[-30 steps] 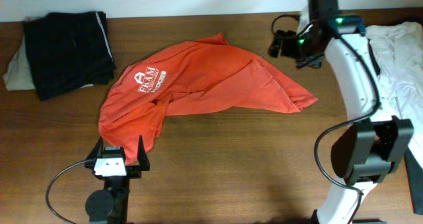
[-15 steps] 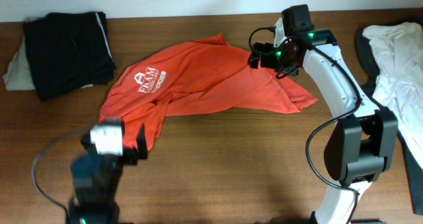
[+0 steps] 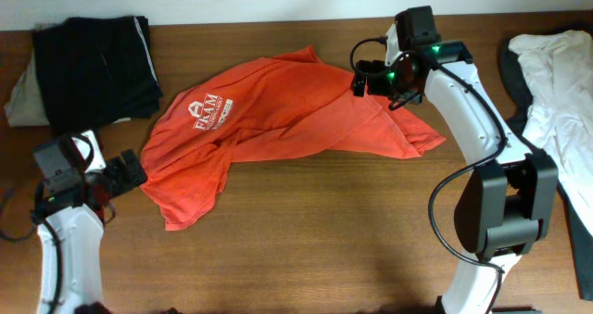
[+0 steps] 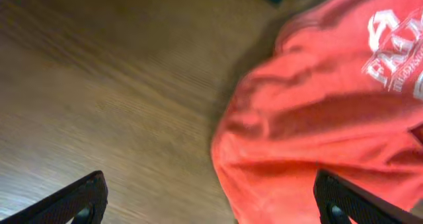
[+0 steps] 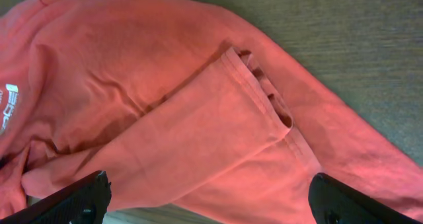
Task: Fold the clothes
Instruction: 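Grasp the T-shirt's left edge with left gripper, right edge with right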
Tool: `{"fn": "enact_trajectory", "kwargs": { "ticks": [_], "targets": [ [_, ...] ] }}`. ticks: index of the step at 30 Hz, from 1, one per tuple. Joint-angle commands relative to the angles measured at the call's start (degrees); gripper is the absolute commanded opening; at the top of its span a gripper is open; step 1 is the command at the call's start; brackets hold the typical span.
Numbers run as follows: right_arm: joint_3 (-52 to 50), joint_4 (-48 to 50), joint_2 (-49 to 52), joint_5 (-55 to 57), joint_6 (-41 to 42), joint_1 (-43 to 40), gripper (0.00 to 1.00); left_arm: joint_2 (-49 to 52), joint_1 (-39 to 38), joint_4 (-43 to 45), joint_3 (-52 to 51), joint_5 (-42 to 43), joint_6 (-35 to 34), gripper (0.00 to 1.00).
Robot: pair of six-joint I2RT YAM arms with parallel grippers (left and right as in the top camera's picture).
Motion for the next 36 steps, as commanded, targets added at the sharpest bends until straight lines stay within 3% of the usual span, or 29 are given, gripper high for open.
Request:
{"fn": "enact_trajectory", "kwargs": {
  "ticks": [1, 6, 14, 19, 20, 22, 25, 36],
  "targets": [
    [0.0, 0.17, -0.26, 1.05, -0.57, 0.11, 0.99, 7.08, 0.17, -2.4, 0.81, 6.69, 2.25, 0.99],
    [0.0, 0.2, -0.26, 1.07, -0.57, 0.11, 0.99, 14.32, 0.2, -1.2, 0.81, 8.28, 2.67, 0.99],
    [0.0, 1.27, -0.26, 1.05, -0.55, 0.11, 0.99, 19.45, -0.96, -0.94, 0.81, -6.47, 0.44, 0.99],
    [0.0, 5.53, -0.26, 0.83, -0.33, 0.31, 0.99, 20.44, -1.22, 1.27, 0.81, -7.56, 0.44, 0.99],
    [0.0, 7.96, 0.2, 0.85, -0.35, 0.66, 0.99, 21.27, -1.2, 1.22, 0.81, -7.56, 0.44, 0.98],
    [0.0, 12.37, 2.32, 0.87, -0.35, 1.27, 0.99, 22.67, -1.2, 1.22, 0.79, -7.32, 0.46, 0.84],
    [0.0, 17.88, 7.87, 1.95, -0.35, 1.29, 0.99, 23.67, -1.2, 1.22, 0.79, -6.38, 0.46, 0.83],
    [0.0, 22.88, 16.57, 2.6, -0.37, 2.71, 0.72, 23.67, -1.2, 1.27, 0.79, -6.03, 0.46, 0.83]
  ]
}}
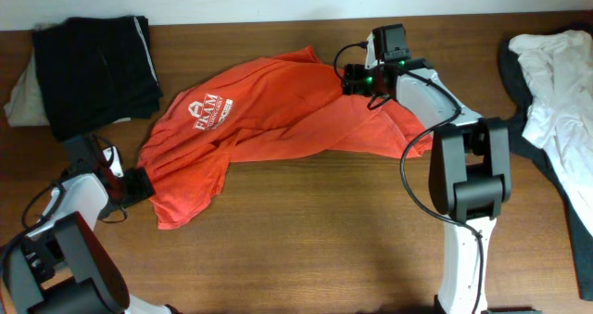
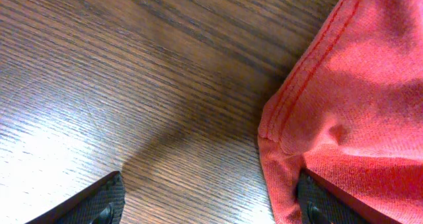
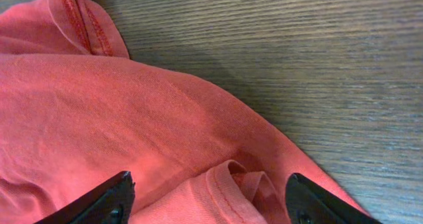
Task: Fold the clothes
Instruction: 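Grasp the T-shirt's left edge with left gripper, right edge with right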
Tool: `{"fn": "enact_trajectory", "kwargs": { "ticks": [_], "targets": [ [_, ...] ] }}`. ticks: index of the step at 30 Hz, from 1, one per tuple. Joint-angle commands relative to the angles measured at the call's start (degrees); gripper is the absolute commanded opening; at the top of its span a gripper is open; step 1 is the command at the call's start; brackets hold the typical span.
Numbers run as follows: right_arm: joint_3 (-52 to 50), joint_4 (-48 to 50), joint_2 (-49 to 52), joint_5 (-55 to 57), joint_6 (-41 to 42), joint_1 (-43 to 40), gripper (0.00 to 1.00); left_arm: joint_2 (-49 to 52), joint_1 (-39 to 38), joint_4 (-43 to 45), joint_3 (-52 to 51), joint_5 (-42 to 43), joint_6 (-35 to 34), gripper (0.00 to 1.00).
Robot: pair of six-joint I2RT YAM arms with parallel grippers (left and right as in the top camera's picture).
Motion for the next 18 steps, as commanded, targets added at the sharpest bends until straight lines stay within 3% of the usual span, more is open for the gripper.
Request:
{"fn": "enact_trajectory", "kwargs": {
  "ticks": [1, 8, 11, 14, 18],
  "targets": [
    [0.0, 0.24, 0.7, 2.03, -0.31, 1.88, 0.65, 3.08, -0.11, -0.22, -1.14, 0.76, -0.17, 0.83],
    [0.0, -1.51, 2.4, 8.13, -0.31, 2.51, 0.63, 3.08, -0.11, -0.22, -1.14, 1.62, -0.17, 0.83],
    [0.02, -1.29, 2.38, 8.13, -0.31, 2.49, 0.47, 3.08, -0.11, -0.22, -1.14, 1.62, -0.17, 0.84],
    [0.02, -1.27, 2.38, 8.13, -0.31, 2.51, 0.39, 3.08, -0.11, -0.22, -1.14, 1.64, -0.17, 0.84],
    [0.04, -0.96, 2.34, 8.15, -0.28, 2.47, 0.36, 3.08, -0.11, -0.09, -1.14, 1.66, -0.17, 0.84]
  ]
}}
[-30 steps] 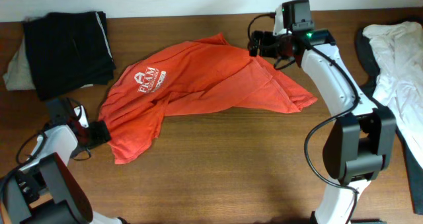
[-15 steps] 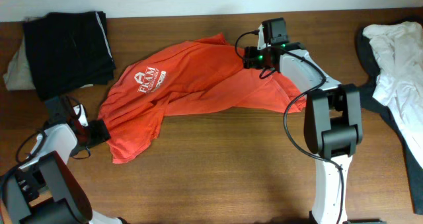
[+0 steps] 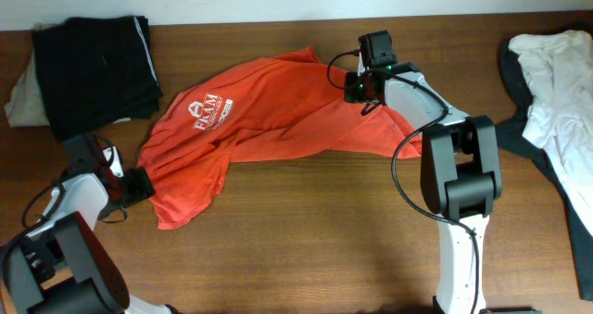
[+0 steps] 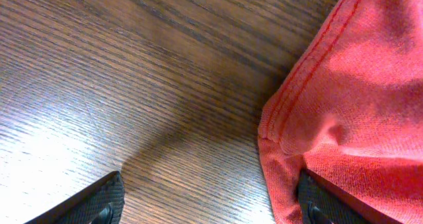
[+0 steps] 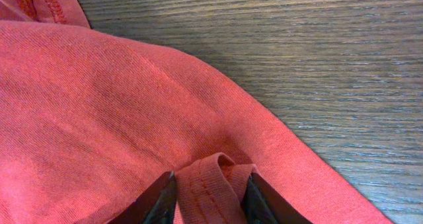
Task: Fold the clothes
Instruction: 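Grasp the T-shirt's left edge with left gripper, right edge with right, then lift the T-shirt with both grippers, stretch it apart, lay it down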
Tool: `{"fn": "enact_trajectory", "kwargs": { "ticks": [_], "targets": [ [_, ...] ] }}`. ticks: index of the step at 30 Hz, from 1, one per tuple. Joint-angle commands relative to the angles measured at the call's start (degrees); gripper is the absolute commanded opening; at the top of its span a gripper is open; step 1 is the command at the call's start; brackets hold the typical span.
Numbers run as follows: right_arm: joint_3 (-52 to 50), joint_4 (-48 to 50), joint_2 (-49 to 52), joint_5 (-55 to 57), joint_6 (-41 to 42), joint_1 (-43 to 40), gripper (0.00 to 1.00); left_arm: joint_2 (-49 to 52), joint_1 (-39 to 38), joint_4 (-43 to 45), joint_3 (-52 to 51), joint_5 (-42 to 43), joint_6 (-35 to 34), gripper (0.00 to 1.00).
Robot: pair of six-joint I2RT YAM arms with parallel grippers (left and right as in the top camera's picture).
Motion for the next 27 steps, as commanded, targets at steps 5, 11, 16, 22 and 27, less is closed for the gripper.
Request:
{"fn": "enact_trajectory", "kwargs": {
  "ticks": [5, 11, 16, 22, 27],
  "targets": [
    [1.27, -0.09, 0.66, 0.74, -0.07, 0.15, 0.25, 3.08, -0.11, 1.05, -1.14, 2.99, -0.17, 0.83],
    [1.44, -0.33, 0.24, 1.01, -0.07, 0.15, 0.04, 3.08, -0.11, 1.49, -1.14, 4.35, -0.17, 0.19],
    [2.32, -3.45, -4.11, 3.54, 1.44, 0.13, 0.04, 2.58, -0.11, 1.2, -0.46, 12.37, -0.15, 0.0],
    [4.81, -11.61, -17.73, 3.54, 1.44, 0.15, 0.04, -4.11, -0.13, -5.99, 7.96, 17.59, -1.27, 0.0],
    [4.81, -17.09, -32.74, 6.08, 1.44, 0.15, 0.04, -15.65, -1.68, -10.88, 15.19, 18.78, -3.15, 0.0]
  ]
}}
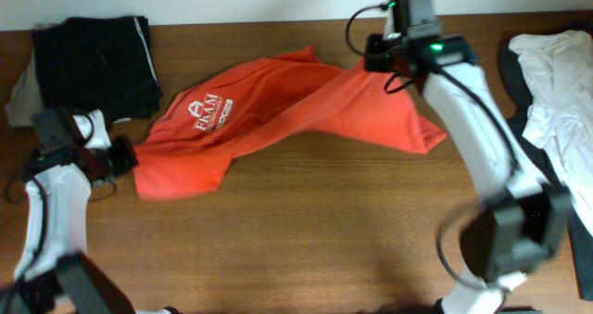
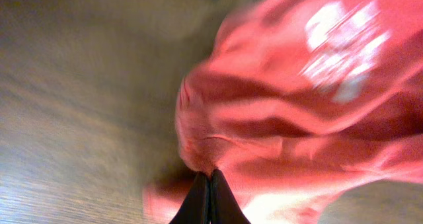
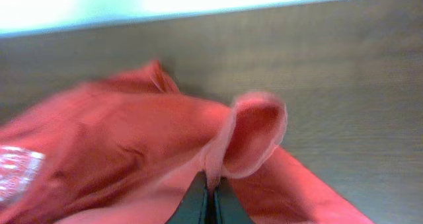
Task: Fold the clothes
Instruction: 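Lift the T-shirt with both grippers, stretch it apart, lay it down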
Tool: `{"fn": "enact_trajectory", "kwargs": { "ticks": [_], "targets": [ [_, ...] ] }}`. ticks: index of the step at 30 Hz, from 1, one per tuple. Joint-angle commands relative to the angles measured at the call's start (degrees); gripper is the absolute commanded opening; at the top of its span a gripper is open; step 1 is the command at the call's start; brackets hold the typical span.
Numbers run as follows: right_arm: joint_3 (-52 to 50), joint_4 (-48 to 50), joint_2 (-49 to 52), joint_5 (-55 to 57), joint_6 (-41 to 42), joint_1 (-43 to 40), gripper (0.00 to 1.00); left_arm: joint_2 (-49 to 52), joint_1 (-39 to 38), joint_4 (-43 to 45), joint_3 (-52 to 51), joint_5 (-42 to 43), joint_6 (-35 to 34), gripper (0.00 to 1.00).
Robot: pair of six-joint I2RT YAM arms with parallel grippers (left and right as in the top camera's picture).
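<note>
An orange T-shirt point(image 1: 278, 110) with a white chest print lies crumpled across the middle of the wooden table. My left gripper point(image 1: 127, 157) is shut on the shirt's left edge point(image 2: 198, 151), the cloth bunched above its tips point(image 2: 209, 178). My right gripper point(image 1: 371, 62) is shut on a fold of the shirt's upper right edge point(image 3: 248, 135), which stands up as a loop above the tips point(image 3: 211, 181). Both wrist views are blurred.
A folded black garment point(image 1: 97, 66) lies on a beige one at the back left corner. A white garment point(image 1: 556, 69) over a dark one lies at the right edge. The table's far edge meets a white wall.
Both grippers have shut on the orange shirt. The left one now sits higher and further left, the right one further back right, and the shirt is pulled out between them.
Both grippers hung open, the left off the shirt's left edge, the right over its right side. Then each stood low and open at a hem. Then the right narrowed around a fold. Now both are shut on the shirt, which is spread wider.
</note>
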Motion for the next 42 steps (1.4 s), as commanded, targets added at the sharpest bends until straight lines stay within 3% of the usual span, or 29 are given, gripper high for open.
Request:
{"fn": "enact_trajectory", "kwargs": {
  "ticks": [1, 7, 11, 15, 20, 26, 31, 37, 42],
  "targets": [
    [1.42, -2.82, -9.49, 3.74, 0.5, 0.15, 0.04, -10.05, -1.81, -1.29, 4.17, 2.12, -2.8, 0.0],
    [2.1, -4.57, -26.1, 7.98, 0.52, 0.15, 0.04, -21.7, -3.28, -9.57, 17.55, 4.28, -3.98, 0.0],
    [6.03, -9.9, -34.84, 8.0, 1.64, 0.15, 0.04, -22.49, -3.28, -23.26, 35.15, 5.09, -3.98, 0.0],
    [11.85, -15.72, -39.5, 10.49, 1.86, 0.15, 0.04, -22.51, -3.28, -32.85, 50.42, 5.07, -3.93, 0.0],
    [18.86, -21.77, -40.79, 10.95, 1.86, 0.15, 0.04, -22.51, -3.28, -37.0, 59.65, 5.07, -3.93, 0.0],
    [19.15, -22.69, -38.62, 15.56, 2.97, 0.15, 0.04, -20.28, -3.28, -37.35, 59.8, 4.85, -3.28, 0.0],
    [19.15, -20.65, -28.92, 17.09, 3.52, 0.15, 0.04, -10.12, -3.28, -36.81, 59.78, 5.55, -3.3, 0.0],
    [19.17, -8.17, -11.04, 13.05, 2.99, 0.15, 0.04, 7.04, -9.57, -24.41, 59.82, 8.72, -3.37, 0.0],
    [22.34, -3.5, -10.95, 10.43, 0.2, -0.72, 0.04, 8.57, -12.11, -17.51, 67.91, 8.66, -3.56, 0.0]
  ]
}}
